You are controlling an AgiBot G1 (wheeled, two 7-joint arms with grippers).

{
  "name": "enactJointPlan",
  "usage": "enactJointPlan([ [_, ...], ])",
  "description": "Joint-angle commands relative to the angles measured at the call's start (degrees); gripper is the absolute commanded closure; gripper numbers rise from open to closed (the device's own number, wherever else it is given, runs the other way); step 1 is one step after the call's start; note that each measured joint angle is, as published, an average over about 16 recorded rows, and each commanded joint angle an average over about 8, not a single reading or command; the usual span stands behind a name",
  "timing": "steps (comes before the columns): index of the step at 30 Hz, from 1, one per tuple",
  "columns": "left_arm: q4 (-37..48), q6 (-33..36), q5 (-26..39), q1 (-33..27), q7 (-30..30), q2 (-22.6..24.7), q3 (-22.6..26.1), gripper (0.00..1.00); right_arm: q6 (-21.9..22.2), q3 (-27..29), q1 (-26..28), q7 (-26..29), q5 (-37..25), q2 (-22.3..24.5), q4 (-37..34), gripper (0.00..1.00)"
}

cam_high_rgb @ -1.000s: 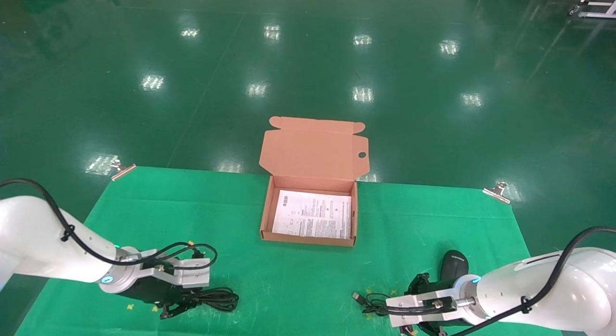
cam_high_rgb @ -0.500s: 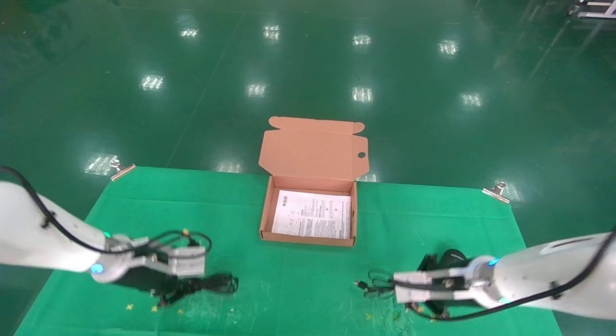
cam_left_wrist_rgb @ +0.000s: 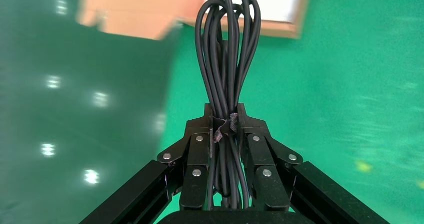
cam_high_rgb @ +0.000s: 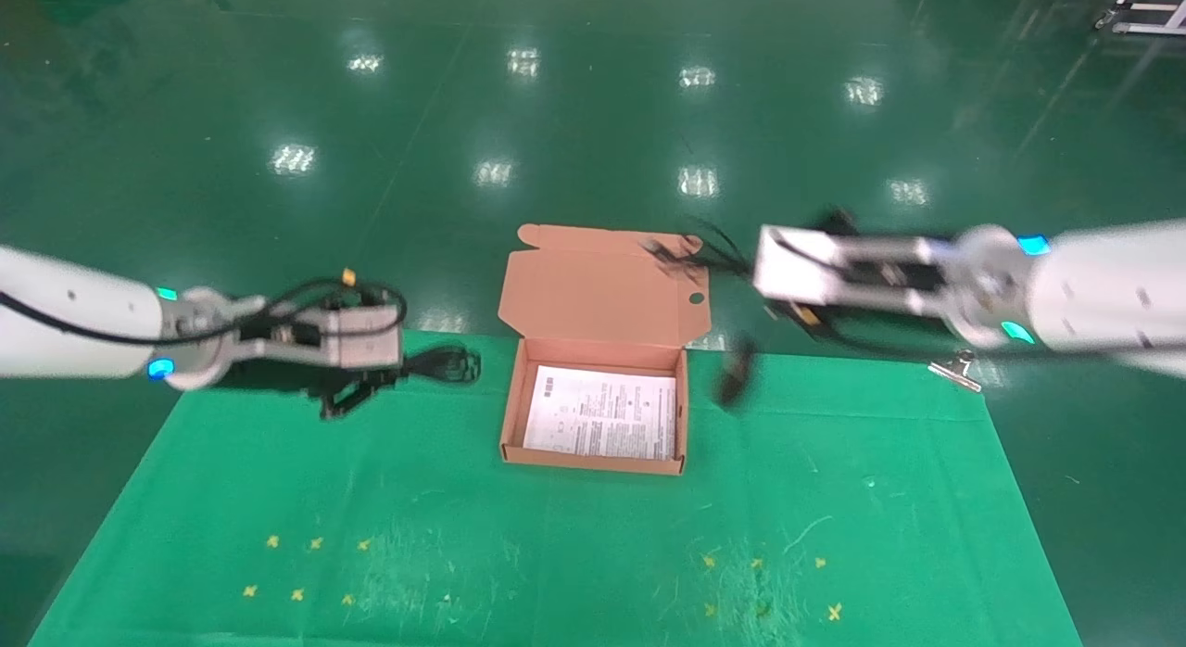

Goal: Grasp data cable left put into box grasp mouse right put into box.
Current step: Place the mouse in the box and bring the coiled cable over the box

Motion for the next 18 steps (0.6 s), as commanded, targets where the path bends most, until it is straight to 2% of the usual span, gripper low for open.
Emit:
enactJointPlan([
  [1,-2.46,-0.93,0.90,-0.73,-1.57,-0.15,-0.27,1.00,1.42,1.13,2.01,-0.92,1.88,-1.56,-0.92,1.00],
  [10,-4.21,-4.45,4.56,-4.89,-6.52,2.37,-1.18,1.00,6.54,2.29,9.06,-11.03,7.33,-11.94,-14.05,1.00],
  [18,-4.31,-5.79,6.37,-6.44,-7.94,3.27,-1.32,1.00,7.12,3.05,11.16,-20.23,12.21,-15.70,-20.88,1.00],
])
